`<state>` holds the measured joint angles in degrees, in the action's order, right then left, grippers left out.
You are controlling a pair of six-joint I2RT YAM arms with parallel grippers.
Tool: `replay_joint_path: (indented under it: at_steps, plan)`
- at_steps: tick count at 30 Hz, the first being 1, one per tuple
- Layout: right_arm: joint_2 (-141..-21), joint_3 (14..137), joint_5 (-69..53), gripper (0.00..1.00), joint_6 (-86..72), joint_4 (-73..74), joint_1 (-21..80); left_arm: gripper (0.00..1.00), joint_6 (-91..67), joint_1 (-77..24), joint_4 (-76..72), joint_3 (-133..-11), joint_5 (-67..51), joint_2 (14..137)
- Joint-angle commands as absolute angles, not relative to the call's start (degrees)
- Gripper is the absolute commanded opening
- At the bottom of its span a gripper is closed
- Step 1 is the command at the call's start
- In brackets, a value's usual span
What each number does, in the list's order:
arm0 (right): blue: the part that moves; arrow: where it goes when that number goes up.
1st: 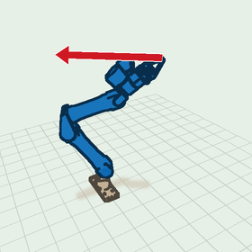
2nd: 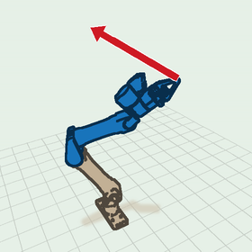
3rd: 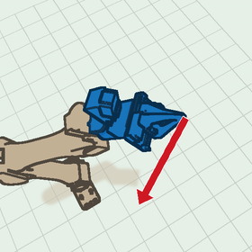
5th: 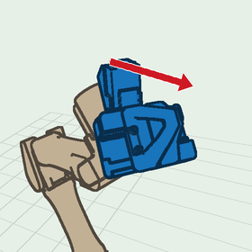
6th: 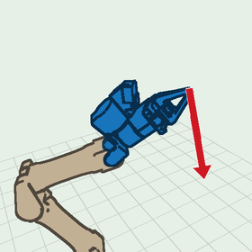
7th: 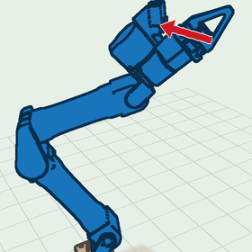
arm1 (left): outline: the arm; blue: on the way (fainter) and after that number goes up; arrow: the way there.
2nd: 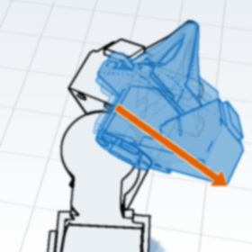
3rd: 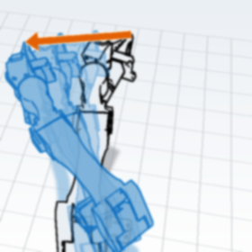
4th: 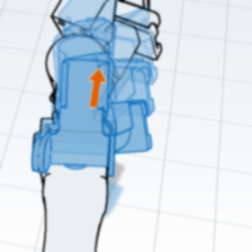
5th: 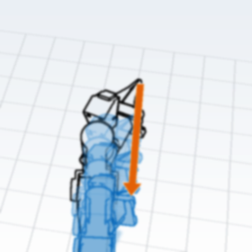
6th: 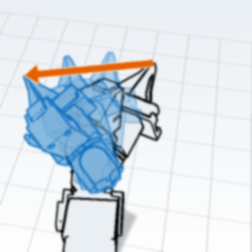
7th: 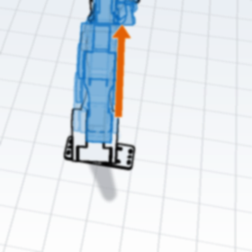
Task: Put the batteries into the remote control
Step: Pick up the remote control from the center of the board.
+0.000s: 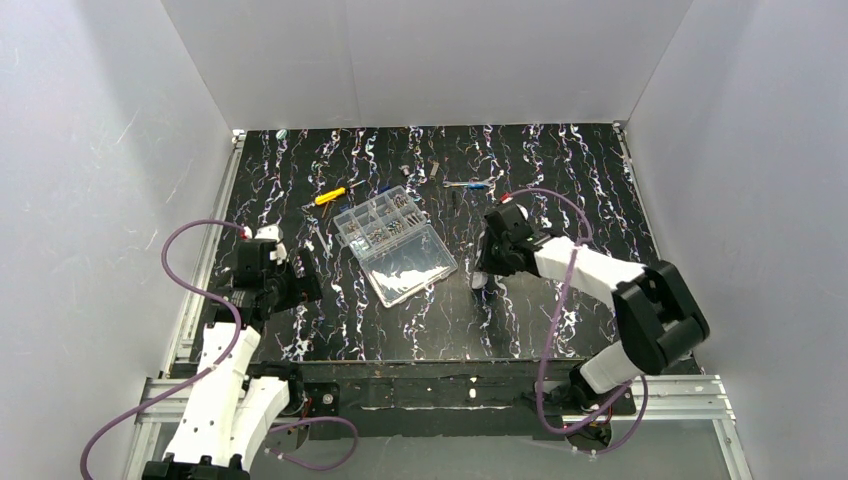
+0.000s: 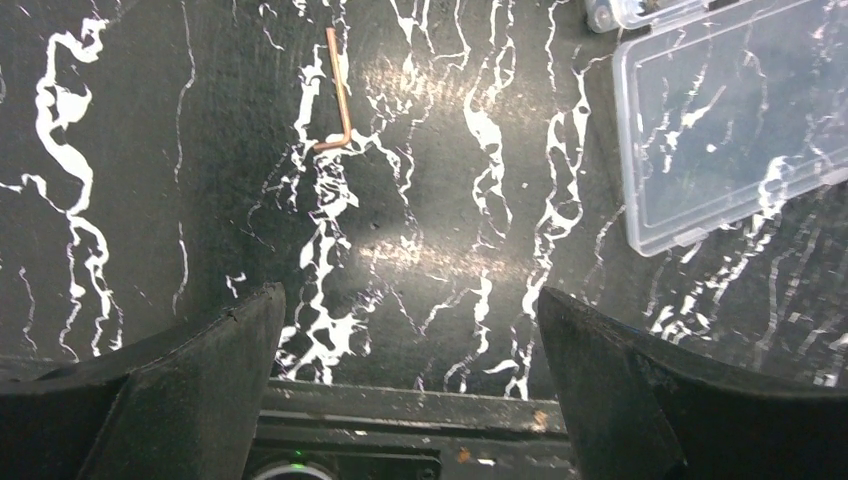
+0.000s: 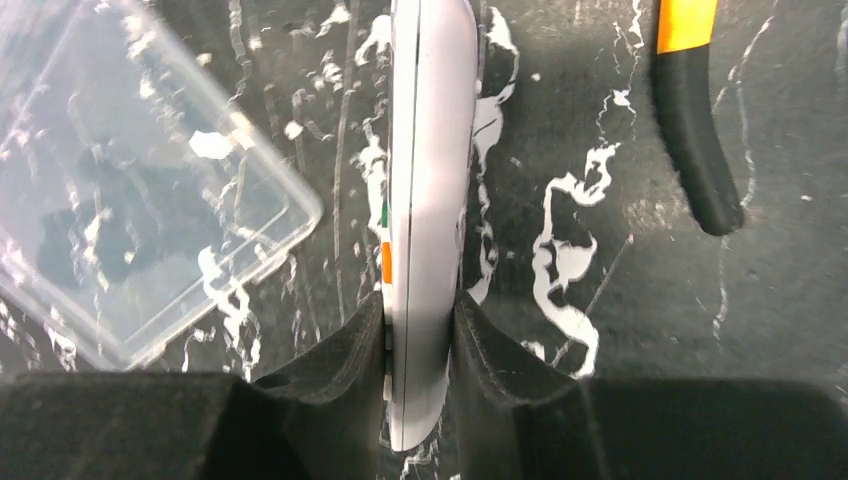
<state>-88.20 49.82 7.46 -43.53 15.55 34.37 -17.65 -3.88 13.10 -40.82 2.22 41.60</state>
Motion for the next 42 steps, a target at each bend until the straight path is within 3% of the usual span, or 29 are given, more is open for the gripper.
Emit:
replay_joint_path:
  at_steps: [1, 6, 11, 23, 33, 36, 42]
  plan:
    - [-78.1, 50.6, 11.1, 0.01, -29.5, 18.4, 37.8, 0.99, -22.5, -3.9, 22.0, -47.6, -3.7, 44.6]
    - [-71.5, 50.7, 11.5, 0.01, -18.3, 19.0, 44.5, 0.99, -33.6, -3.9, 24.4, -52.2, -14.5, 44.6]
    - [-69.3, 50.8, 11.2, 0.01, -13.2, 17.0, 53.1, 1.0, -51.8, -5.5, 17.7, -51.2, -21.4, 43.4]
    - [-73.4, 55.8, 21.7, 0.01, -1.3, 10.7, 71.6, 0.96, -72.2, -24.8, 13.0, -52.2, -11.5, 49.9]
    - [-77.2, 57.8, 35.3, 0.01, 10.3, 6.3, 79.6, 0.89, -81.6, -31.4, 10.1, -52.1, -9.7, 53.2]
    - [-77.8, 57.7, 39.2, 0.01, 11.7, 5.0, 80.8, 0.81, -82.4, -32.3, 9.3, -52.3, -9.8, 53.5]
    - [-76.8, 57.2, 41.9, 0.01, 13.1, 2.2, 81.4, 0.53, -83.0, -33.3, 8.4, -51.9, -9.6, 53.5]
